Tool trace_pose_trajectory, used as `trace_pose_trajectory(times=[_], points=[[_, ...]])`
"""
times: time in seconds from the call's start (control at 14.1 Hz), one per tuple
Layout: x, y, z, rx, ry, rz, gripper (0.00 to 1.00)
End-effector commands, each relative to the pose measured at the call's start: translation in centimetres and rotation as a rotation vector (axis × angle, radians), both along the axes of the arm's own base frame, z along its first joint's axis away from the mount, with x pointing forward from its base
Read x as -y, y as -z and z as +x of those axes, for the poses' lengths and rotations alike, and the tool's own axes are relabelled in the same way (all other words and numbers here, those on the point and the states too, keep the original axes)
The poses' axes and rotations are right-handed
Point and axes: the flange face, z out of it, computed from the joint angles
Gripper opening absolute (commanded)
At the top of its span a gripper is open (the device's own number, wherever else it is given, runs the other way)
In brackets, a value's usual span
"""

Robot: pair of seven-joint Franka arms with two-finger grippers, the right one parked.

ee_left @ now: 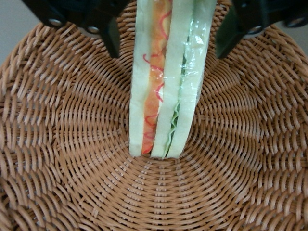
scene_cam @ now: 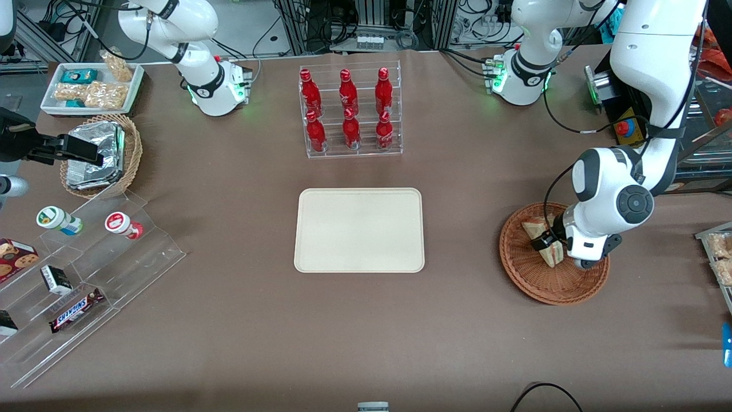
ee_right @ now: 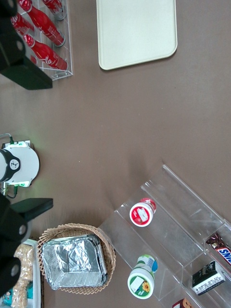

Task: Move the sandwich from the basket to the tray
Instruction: 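Close the left gripper on the sandwich wedge in the basket, then lift the sandwich and carry it with the left gripper over the cream tray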

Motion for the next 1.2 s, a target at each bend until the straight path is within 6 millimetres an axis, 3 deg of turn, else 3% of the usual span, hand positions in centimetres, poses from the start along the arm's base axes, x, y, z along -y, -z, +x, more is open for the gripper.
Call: trace_pose_trajectory(times=[0.0,0.14,0.35,0.57,0.64,0.71,0.85,0.99,1.13], points=[[0.2,0.8,-0.1,0.001,0.002,0.012,0.42],[0.2,0.7,-0.1,0.001,0.002,0.013,0.18],[0.5,-1.3,0.3,0.027,0.012,0.014,0.12],[1.6,-6.1,1.0,0.064,0.035,0.016,0.11],[4.7,-8.0,0.8,0.072,0.080,0.010,0.11],[7.0,-8.9,0.6,0.071,0.115,0.009,0.11],[13.8,-9.8,-0.7,0.071,0.237,0.004,0.11],[22.5,-9.2,-2.2,0.076,0.381,-0.010,0.11],[30.0,-8.2,-3.2,0.081,0.473,-0.037,0.11]])
